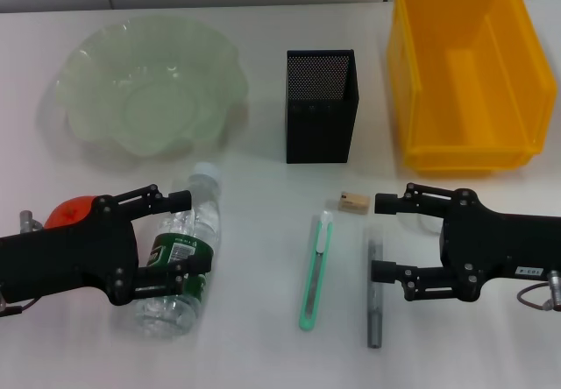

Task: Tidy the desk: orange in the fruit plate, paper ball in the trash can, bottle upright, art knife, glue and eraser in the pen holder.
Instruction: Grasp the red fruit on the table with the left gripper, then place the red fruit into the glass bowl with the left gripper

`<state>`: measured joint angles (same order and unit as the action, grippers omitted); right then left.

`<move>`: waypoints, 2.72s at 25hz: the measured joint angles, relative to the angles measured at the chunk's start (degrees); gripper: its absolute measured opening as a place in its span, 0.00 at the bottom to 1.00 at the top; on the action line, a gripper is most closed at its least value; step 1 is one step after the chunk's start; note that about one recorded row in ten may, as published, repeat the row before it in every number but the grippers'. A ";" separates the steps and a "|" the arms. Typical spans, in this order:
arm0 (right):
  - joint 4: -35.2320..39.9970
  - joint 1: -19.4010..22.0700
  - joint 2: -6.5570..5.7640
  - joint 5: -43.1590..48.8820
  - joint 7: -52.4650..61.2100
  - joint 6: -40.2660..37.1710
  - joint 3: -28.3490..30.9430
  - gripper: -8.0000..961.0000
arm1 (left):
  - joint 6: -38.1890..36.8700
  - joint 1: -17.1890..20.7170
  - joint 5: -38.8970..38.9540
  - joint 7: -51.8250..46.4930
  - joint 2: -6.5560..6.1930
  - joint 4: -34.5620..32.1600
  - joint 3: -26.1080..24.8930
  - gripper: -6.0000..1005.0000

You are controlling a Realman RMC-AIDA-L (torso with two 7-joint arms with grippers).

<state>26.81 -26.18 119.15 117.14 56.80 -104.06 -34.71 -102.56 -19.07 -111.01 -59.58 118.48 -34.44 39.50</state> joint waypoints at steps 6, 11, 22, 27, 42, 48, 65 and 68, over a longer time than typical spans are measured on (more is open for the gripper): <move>-0.02 0.25 0.03 -0.08 -0.09 0.26 0.16 0.85 | -0.04 0.00 0.01 -0.01 0.00 0.00 0.00 0.81; -0.24 0.29 0.09 -0.16 -0.34 0.74 0.15 0.85 | -0.23 0.70 0.74 0.55 -0.06 -0.22 -1.83 0.81; -0.38 0.58 0.12 -0.35 -0.64 1.26 0.36 0.85 | 2.18 6.14 0.97 0.97 -1.24 0.31 -12.31 0.81; -0.44 0.60 0.11 -0.35 -0.64 1.50 0.35 0.85 | 6.63 7.98 0.83 1.00 -1.31 0.34 -12.04 0.81; -0.45 0.92 0.11 -0.78 -0.64 1.50 0.34 0.85 | 15.40 5.83 -3.86 0.72 -0.71 0.63 -11.79 0.42; -0.45 0.96 0.11 -0.92 -0.64 1.50 0.35 0.85 | 14.76 6.18 -3.41 0.90 -0.45 -0.54 -12.23 0.26; -0.16 1.92 0.11 -2.61 -0.64 0.52 0.69 0.85 | 13.66 -7.17 11.51 -6.70 0.01 -1.64 -16.66 0.17; 0.04 2.57 0.05 -2.63 -0.12 -1.71 3.12 0.85 | 23.78 -12.25 11.62 -5.24 0.33 2.56 -14.91 0.17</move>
<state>26.85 -23.61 119.20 114.51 56.68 -105.77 -31.59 -78.79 -31.32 -99.39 -64.82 118.81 -31.88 24.60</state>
